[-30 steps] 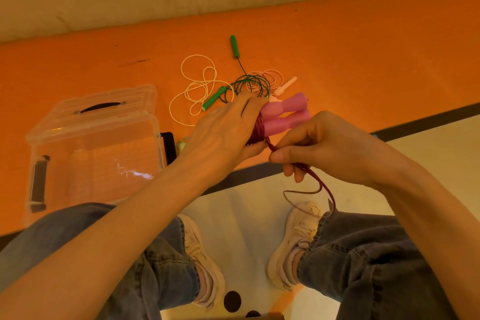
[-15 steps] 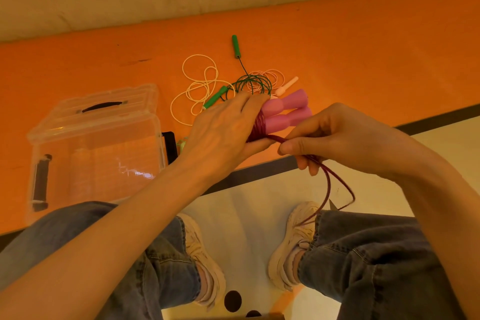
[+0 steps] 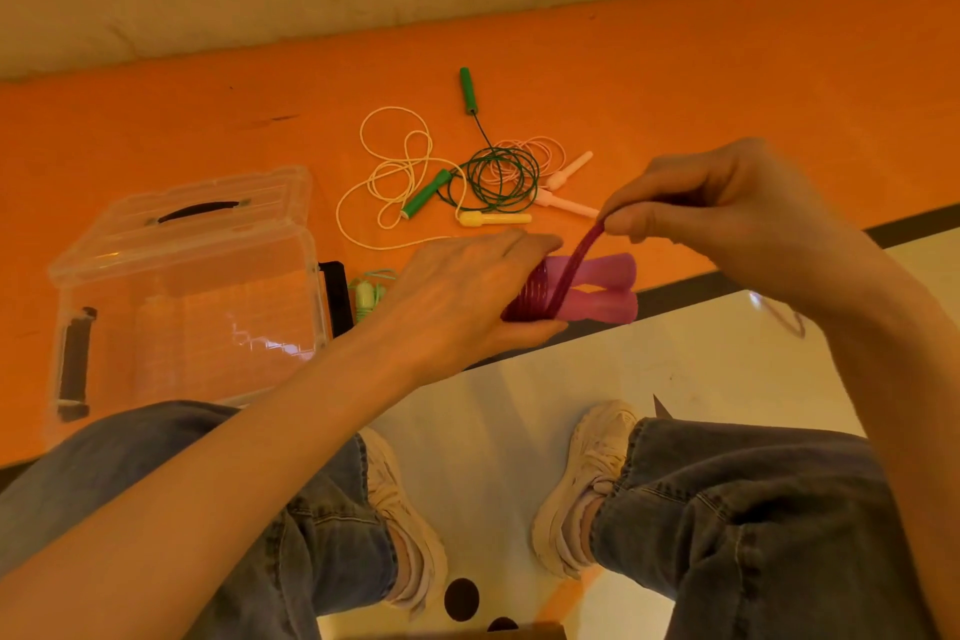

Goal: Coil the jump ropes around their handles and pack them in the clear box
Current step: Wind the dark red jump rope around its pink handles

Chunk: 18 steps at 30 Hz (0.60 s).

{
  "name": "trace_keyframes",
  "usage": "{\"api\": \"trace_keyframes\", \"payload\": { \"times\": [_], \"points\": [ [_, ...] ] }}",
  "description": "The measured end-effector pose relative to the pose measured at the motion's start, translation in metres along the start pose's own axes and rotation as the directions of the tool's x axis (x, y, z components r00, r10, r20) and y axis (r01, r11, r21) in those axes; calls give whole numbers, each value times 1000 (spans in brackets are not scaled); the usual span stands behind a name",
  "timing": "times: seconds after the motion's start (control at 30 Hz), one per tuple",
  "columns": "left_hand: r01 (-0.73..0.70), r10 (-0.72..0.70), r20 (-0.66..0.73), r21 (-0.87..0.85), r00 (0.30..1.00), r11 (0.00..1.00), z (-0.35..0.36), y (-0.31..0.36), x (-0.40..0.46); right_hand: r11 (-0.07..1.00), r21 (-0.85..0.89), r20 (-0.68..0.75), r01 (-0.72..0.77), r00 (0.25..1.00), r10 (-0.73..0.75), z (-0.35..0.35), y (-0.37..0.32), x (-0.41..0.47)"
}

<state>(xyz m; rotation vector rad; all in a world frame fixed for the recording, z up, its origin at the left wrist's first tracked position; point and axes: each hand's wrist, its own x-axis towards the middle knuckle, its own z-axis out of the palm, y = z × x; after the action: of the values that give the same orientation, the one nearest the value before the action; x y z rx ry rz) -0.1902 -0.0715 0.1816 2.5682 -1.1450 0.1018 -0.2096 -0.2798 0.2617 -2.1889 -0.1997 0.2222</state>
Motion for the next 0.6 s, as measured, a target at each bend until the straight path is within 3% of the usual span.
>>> {"api": "trace_keyframes", "payload": {
  "times": [0.23,0.47,0.6],
  "points": [
    [-19,19,-14,-32,1000,999,-8,10,-2,999,-23,-41,-32,999,31,7,10,16],
    [-136,132,-47,-97,990,986,-11,8,-4,997,-23,54,-68,996,69,6,19,23],
    [-129,125,-38,-187,991,974,-14,6,-5,996,36,71,-82,994,80,6,17,24]
  ]
}}
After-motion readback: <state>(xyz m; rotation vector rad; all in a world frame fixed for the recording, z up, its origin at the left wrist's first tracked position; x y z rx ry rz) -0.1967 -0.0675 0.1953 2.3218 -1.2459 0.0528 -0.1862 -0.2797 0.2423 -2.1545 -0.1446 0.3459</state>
